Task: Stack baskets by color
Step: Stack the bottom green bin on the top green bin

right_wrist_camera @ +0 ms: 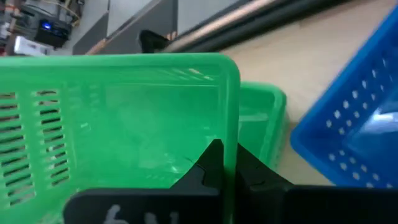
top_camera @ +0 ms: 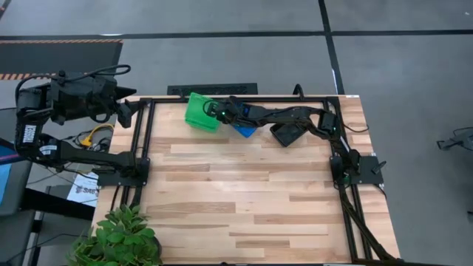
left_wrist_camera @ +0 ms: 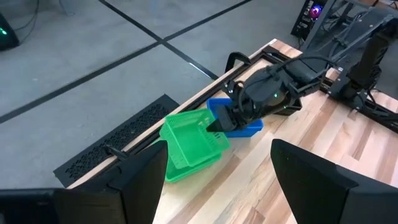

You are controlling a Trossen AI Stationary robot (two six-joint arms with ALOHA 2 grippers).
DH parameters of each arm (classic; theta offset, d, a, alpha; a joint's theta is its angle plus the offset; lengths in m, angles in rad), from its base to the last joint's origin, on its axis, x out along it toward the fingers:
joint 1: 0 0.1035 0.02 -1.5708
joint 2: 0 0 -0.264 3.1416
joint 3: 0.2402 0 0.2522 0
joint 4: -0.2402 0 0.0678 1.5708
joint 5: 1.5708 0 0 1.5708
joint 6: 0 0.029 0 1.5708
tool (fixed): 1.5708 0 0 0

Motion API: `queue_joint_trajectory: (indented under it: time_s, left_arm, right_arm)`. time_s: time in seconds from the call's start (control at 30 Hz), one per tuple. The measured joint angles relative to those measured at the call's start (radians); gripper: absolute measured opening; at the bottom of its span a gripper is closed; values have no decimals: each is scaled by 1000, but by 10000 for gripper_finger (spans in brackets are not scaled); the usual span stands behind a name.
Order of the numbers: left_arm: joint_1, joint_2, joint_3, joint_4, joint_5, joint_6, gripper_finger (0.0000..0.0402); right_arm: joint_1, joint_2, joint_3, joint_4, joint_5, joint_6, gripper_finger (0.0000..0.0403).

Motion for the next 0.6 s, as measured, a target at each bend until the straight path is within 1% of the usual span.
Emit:
queue_joint_trajectory:
  time_s: [0.17, 0.6]
  left_arm:
    - [0, 0, 0, 0, 0, 4, 274]
    - [0, 0, 0, 0, -3, 29, 274]
  right_arm:
    - [-11, -1, 1, 0, -2, -1, 31]
    - [-16, -1, 1, 2, -18, -5, 110]
